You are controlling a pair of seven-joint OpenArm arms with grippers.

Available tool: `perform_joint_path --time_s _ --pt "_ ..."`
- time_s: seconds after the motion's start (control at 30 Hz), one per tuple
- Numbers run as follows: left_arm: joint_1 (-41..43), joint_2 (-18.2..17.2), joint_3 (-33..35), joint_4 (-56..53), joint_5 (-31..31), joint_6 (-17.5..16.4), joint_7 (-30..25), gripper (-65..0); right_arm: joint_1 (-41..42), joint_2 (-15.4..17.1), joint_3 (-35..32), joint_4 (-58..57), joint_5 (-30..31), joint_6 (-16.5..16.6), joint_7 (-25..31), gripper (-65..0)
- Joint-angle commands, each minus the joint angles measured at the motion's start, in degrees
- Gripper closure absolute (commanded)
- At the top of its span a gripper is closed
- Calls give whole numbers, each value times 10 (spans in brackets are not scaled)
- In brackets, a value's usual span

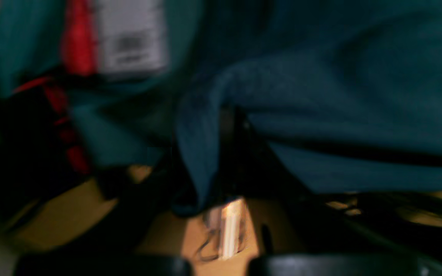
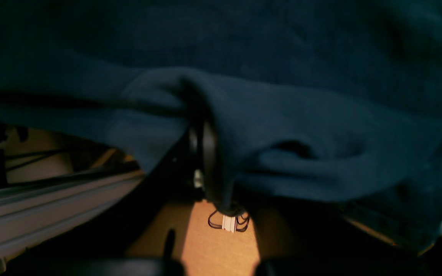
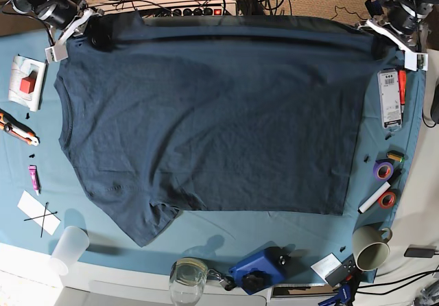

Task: Fold the T-shirt properly
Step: 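Lift the gripped shirt edge up with both grippers, then carry the edge across the shirt body and lower it down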

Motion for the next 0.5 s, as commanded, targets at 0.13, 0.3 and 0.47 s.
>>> perform_joint_path --time_s 0.13,0.3,0.47 --pt "-3 -1 20 9 -5 4 -23 0 -3 11 10 7 5 -3 11 0" --pt "-5 -1 36 9 -4 5 -41 0 1 1 45 7 5 -3 17 0" --pt "-40 -2 92 -10 66 10 -66 0 30 3 46 7 -31 -3 19 0"
